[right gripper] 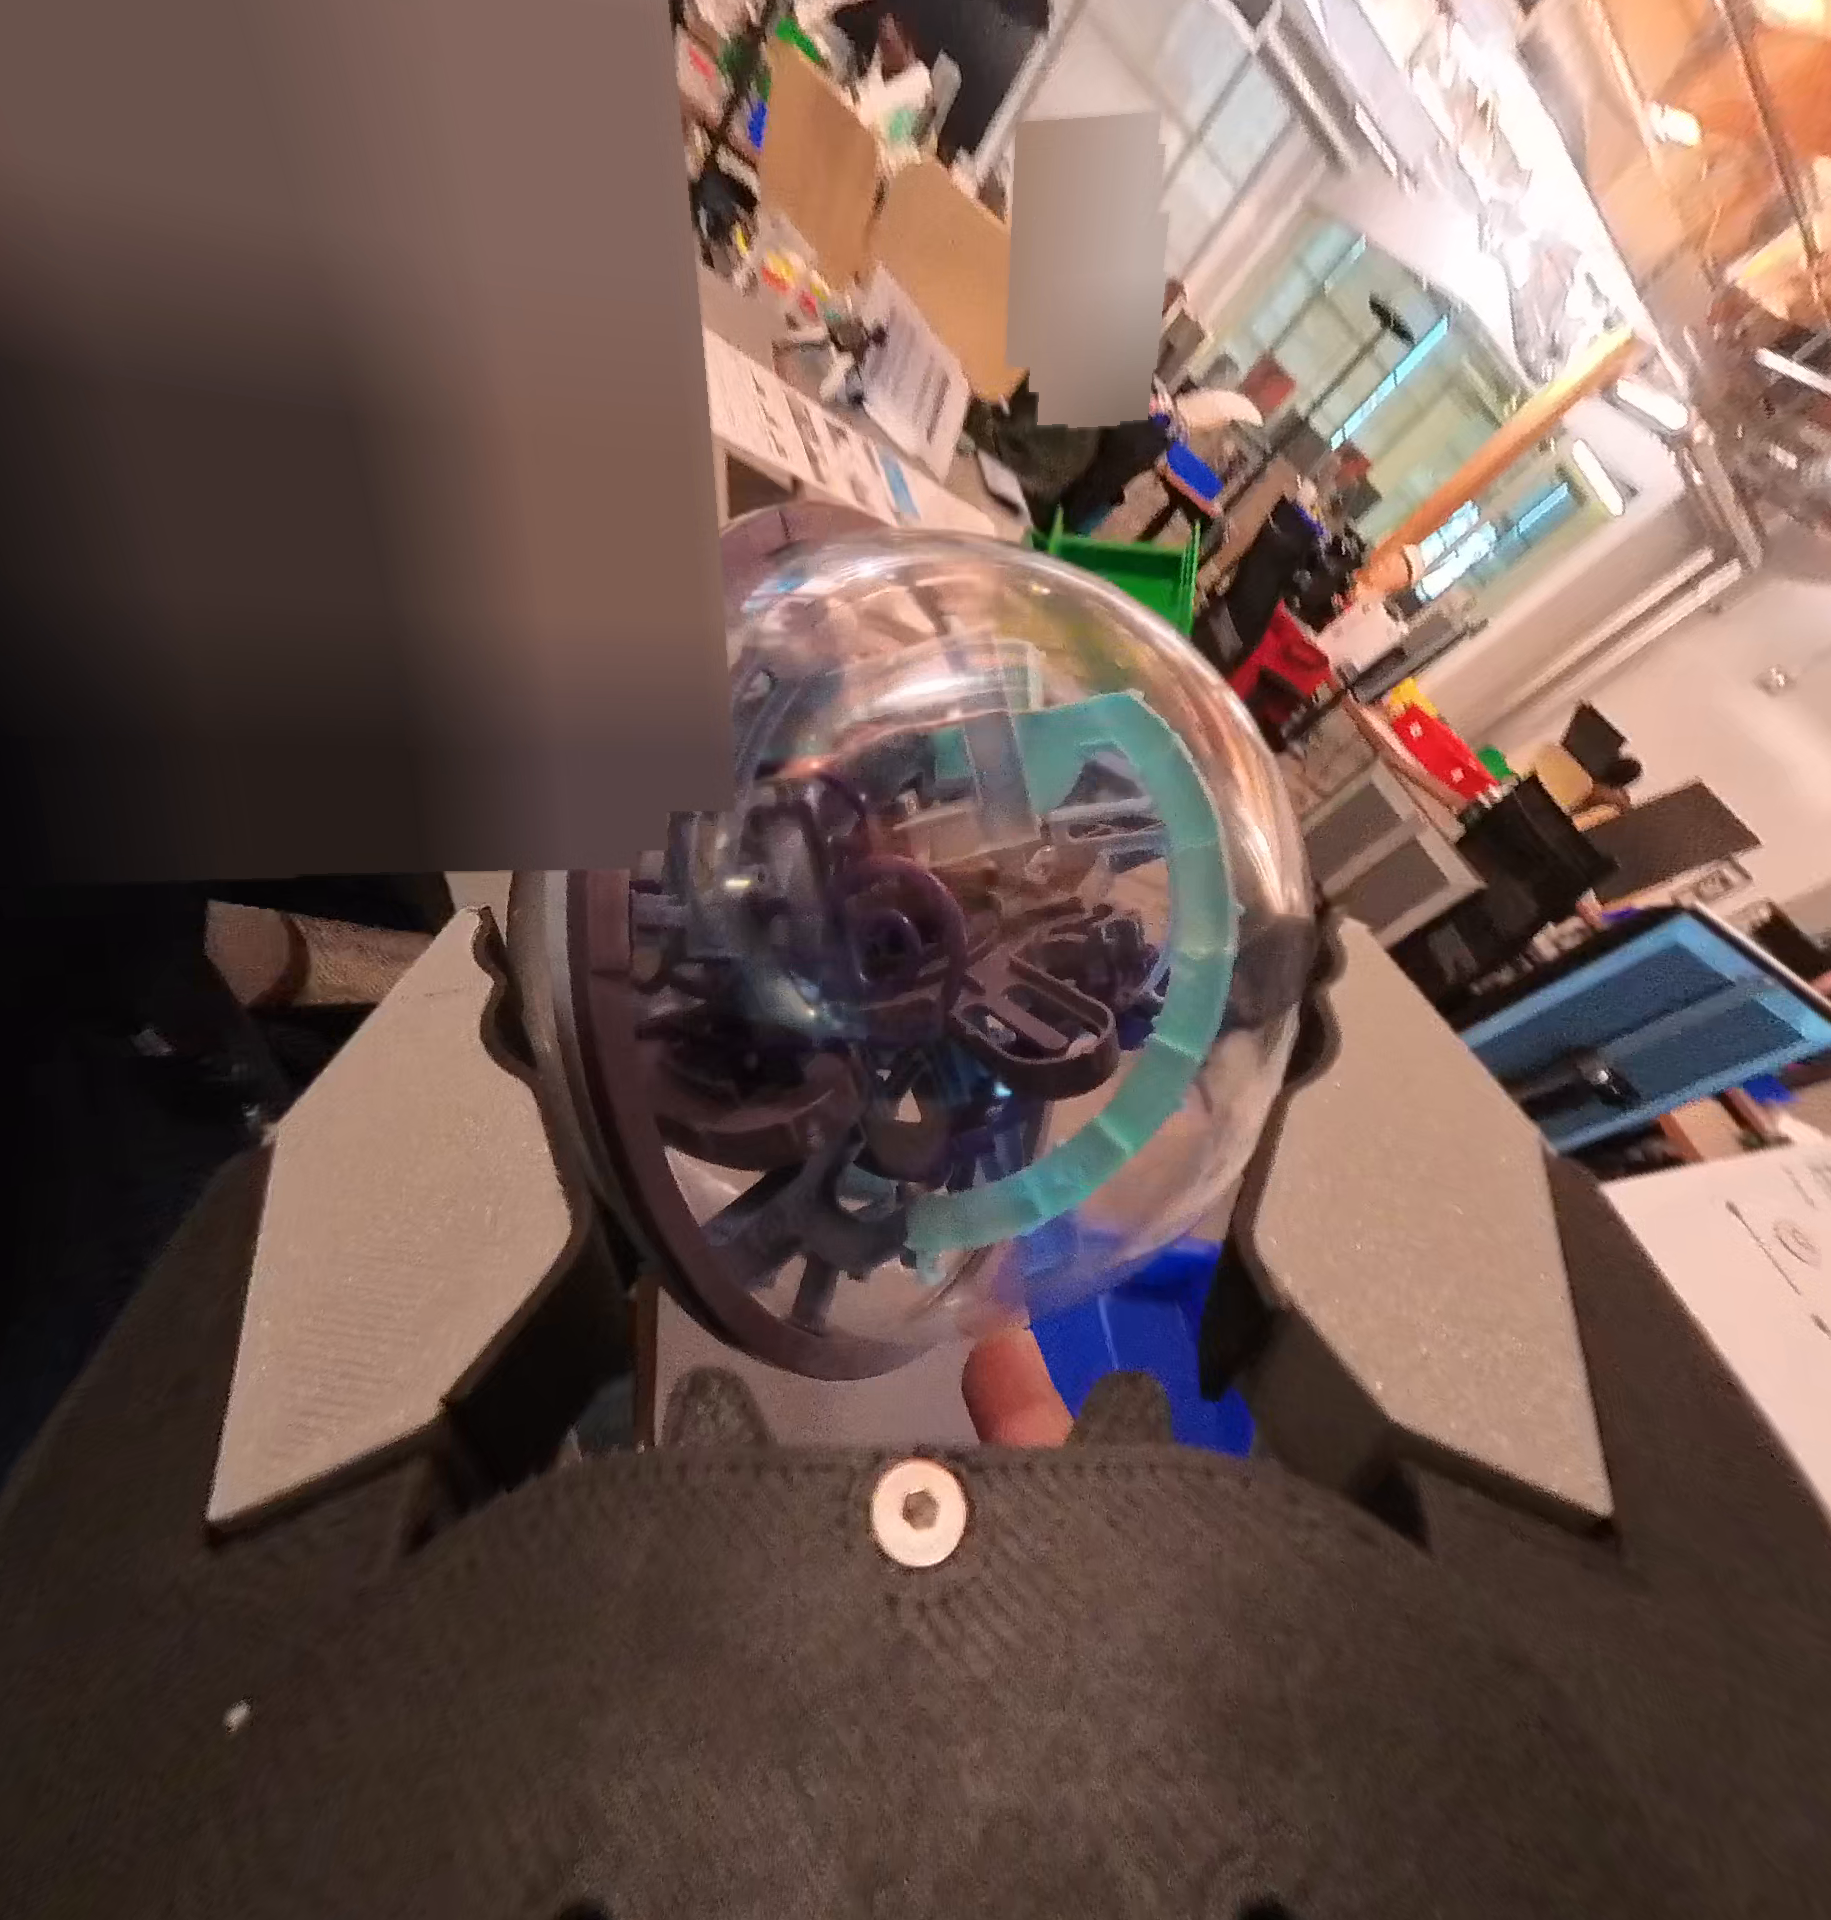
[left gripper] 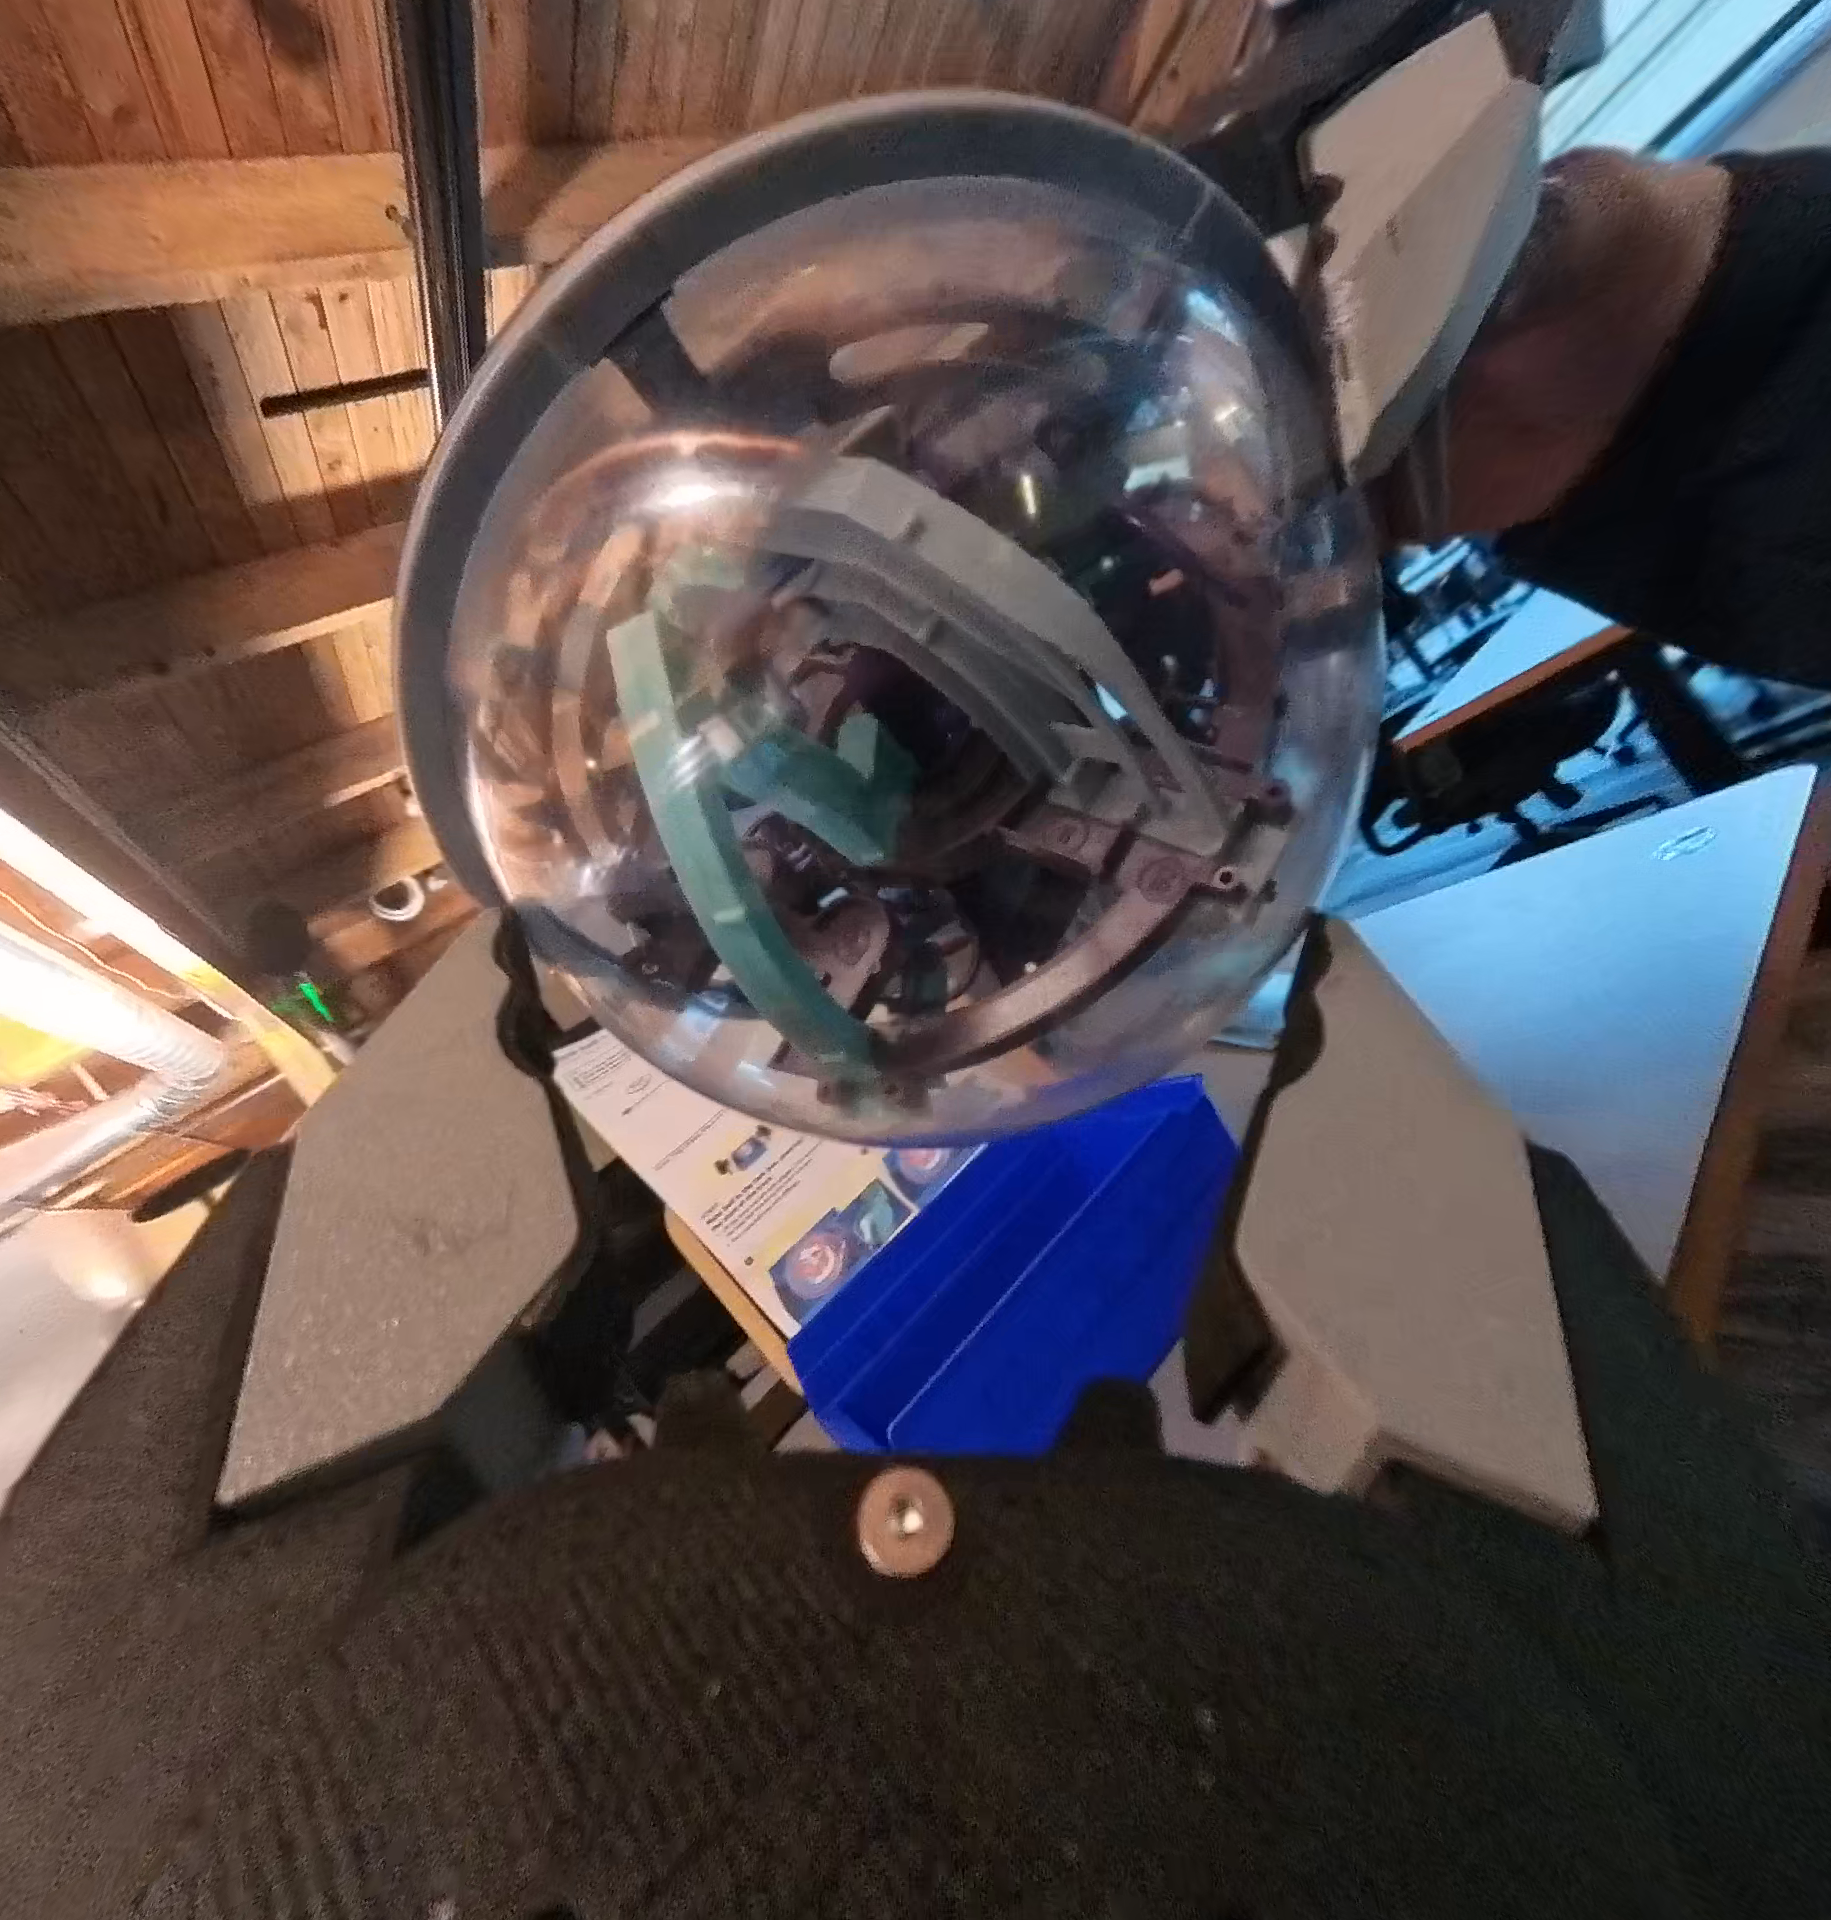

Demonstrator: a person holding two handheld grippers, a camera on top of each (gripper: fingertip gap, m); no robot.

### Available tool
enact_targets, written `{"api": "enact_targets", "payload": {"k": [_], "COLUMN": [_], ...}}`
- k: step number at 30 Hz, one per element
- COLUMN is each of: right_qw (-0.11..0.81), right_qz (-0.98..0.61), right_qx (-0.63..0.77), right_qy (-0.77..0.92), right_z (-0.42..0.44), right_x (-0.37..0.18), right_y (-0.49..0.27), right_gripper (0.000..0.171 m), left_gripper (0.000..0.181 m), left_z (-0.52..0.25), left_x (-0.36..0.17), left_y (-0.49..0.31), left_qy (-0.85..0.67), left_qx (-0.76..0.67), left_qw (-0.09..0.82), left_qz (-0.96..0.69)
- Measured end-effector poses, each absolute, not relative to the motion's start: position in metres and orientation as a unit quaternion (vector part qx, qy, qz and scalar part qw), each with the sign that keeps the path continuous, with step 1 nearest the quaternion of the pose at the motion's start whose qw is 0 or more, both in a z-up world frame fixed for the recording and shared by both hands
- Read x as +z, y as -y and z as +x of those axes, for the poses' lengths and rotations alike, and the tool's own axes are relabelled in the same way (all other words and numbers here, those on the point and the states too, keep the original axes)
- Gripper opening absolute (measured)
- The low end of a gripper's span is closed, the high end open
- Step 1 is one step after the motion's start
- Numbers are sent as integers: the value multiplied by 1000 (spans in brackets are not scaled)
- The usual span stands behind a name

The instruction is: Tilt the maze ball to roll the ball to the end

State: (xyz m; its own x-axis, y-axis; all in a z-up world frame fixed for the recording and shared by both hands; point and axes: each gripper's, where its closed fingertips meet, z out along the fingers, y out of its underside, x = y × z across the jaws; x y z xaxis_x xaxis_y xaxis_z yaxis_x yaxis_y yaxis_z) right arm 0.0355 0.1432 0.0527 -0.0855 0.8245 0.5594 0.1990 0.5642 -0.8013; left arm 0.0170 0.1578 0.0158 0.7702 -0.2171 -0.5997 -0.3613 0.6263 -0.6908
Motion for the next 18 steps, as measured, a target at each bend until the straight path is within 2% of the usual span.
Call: {"api": "enact_targets", "payload": {"k": [18], "right_qw": [476], "right_qz": [-569], "right_qx": [76], "right_qy": [666], "right_z": [-40], "right_x": [75], "right_y": [-148], "right_gripper": [144], "left_gripper": [138], "left_z": [-36], "left_x": [30], "left_y": [-168], "left_qy": [-298], "left_qx": [-195], "left_qw": [826], "left_qz": [-437]}}
